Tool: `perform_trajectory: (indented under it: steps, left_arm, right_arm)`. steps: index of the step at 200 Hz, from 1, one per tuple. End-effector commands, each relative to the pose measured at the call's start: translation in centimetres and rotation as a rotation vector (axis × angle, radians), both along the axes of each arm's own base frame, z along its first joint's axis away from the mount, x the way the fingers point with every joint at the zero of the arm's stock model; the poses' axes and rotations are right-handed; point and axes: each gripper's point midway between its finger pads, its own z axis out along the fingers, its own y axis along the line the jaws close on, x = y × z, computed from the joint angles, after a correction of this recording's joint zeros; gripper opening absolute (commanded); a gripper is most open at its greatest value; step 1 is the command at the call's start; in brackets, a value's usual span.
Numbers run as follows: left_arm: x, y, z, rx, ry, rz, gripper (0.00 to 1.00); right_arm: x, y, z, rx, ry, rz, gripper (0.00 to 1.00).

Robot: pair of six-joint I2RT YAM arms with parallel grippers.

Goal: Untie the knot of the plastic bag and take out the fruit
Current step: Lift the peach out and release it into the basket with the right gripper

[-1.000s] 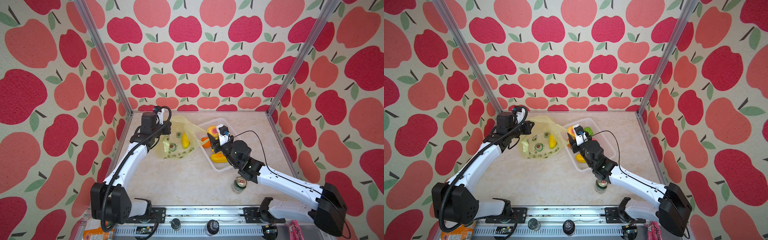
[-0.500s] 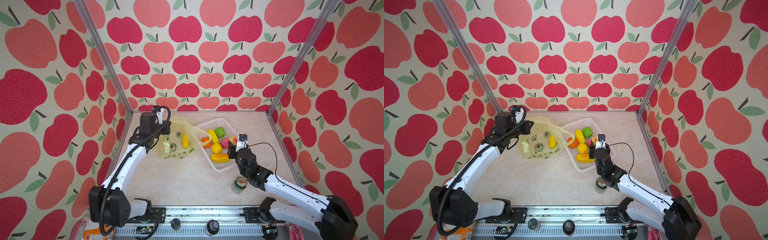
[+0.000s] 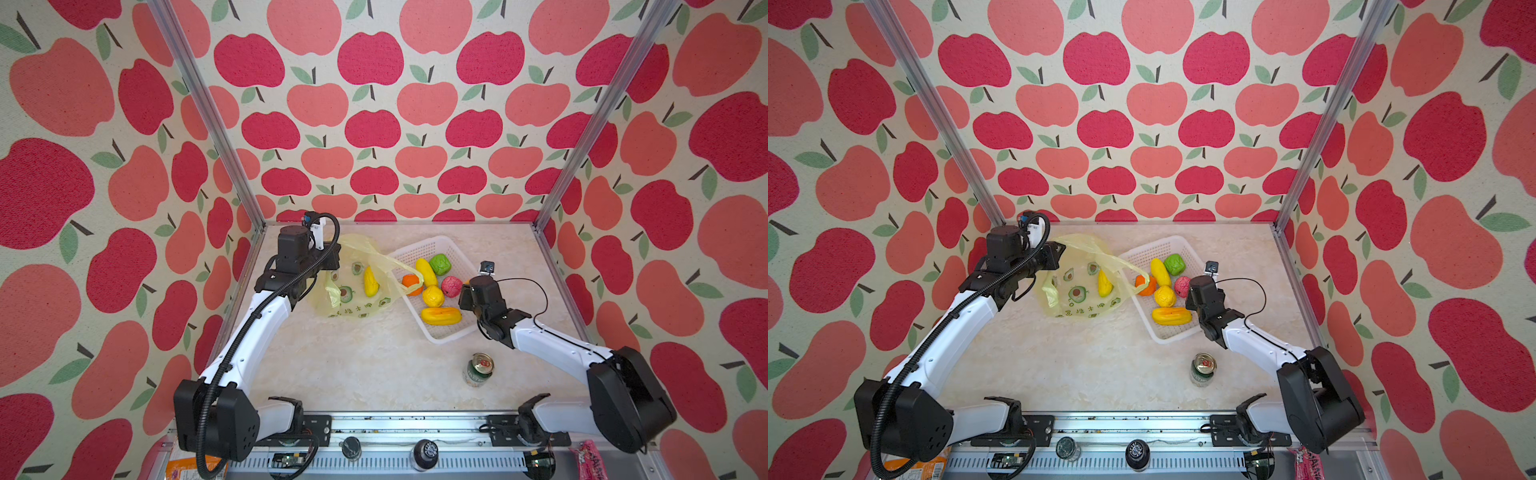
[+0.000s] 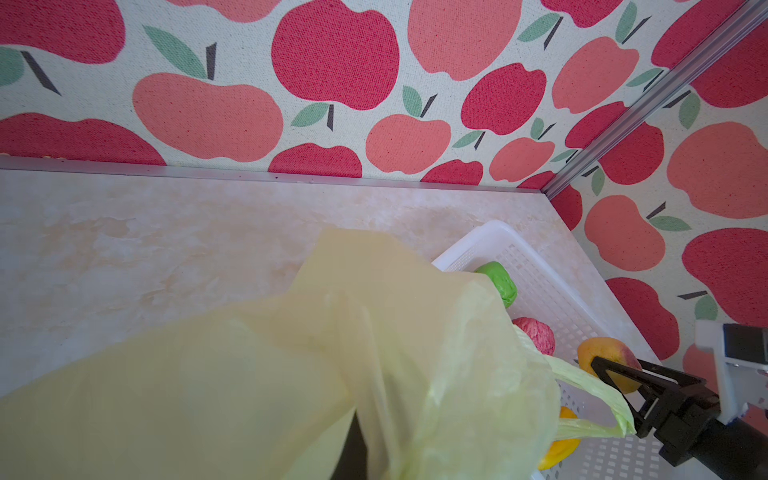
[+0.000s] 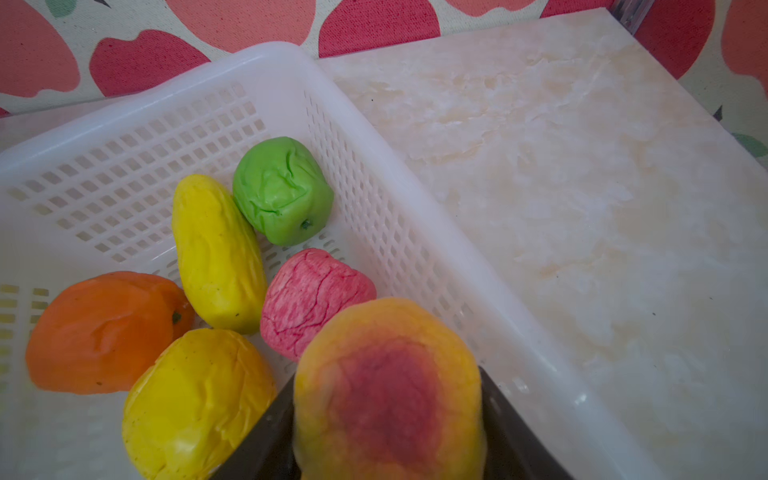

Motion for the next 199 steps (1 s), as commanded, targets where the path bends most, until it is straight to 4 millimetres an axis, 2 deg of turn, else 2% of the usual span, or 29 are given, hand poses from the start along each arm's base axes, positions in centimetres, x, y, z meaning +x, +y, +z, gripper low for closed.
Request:
perform_trajectory:
  steps: [1, 30, 60, 85, 102, 123, 179, 199]
  left_arm:
    - [0.2, 0.5, -0.4, 0.019, 0.005, 0.013, 0.0]
    - [0.2, 0.4, -0.4, 0.019, 0.006, 0.013, 0.0]
    - [0.2, 0.5, -0.4, 0.019, 0.006, 0.013, 0.0]
    - [0.2, 0.4, -0.4, 0.019, 0.006, 0.012, 0.0]
    - [0.2, 0.4, -0.4, 0.018, 0.006, 0.011, 0.0]
    - [0.2, 0.4, -0.4, 0.018, 0.006, 0.011, 0.0]
    - [0.3, 0.4, -0.5, 0.017, 0.008, 0.011, 0.0]
    - [0.3, 0.4, -0.5, 0.019, 0.007, 0.012, 0.0]
  right_arm:
    - [0.3, 0.9, -1.3, 0.036, 0.084, 0.022, 0.24]
    - [0.7, 1.1, -2.4, 0.014, 0.124, 0.021, 0.25]
    - [0.9, 0.7, -3.1, -0.012, 0.141, 0.0, 0.34]
    - [0.9, 0.5, -3.2, -0.018, 0.142, -0.009, 0.45]
    - [0.9, 0.4, -3.1, -0.019, 0.139, -0.012, 0.57]
    - [0.7, 0.3, -2.6, -0.008, 0.126, -0.016, 0.7]
    - [-0.1, -0.2, -0.4, 0.018, 0.047, -0.009, 0.81]
    - [-1.0, 0.7, 1.8, 0.02, -0.054, 0.044, 0.83]
